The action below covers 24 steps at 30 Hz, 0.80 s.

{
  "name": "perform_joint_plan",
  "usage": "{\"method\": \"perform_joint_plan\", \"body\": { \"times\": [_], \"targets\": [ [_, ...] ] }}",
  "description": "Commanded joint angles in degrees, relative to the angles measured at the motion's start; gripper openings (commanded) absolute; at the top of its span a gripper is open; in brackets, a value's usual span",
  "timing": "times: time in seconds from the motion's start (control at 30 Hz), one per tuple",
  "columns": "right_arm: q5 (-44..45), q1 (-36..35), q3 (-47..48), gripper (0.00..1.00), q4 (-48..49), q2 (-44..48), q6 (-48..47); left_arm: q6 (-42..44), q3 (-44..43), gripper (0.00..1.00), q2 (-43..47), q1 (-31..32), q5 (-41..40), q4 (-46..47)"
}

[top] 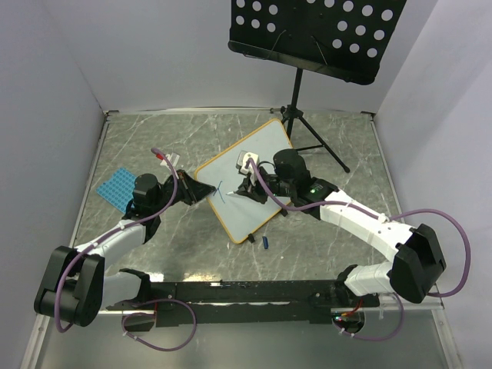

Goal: Write a sentence on the whiteboard

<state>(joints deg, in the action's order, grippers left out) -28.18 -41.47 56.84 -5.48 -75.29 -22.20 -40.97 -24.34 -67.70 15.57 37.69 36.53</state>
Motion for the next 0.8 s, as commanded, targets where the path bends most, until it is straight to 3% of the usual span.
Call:
{"method": "perform_joint_plan", "body": {
  "times": [0.0,0.77],
  "targets": [
    [-1.1,-0.4,0.1,0.00,2.8,-0.9,-0.5,3.4,0.9,0.01,0.4,1.2,4.3,-2.2],
    [7.3,-1.9,-0.2,0.00,8.4,-2.3,2.3,3.0,1.2,0.01,0.3,1.2,4.5,-1.5]
  ]
}}
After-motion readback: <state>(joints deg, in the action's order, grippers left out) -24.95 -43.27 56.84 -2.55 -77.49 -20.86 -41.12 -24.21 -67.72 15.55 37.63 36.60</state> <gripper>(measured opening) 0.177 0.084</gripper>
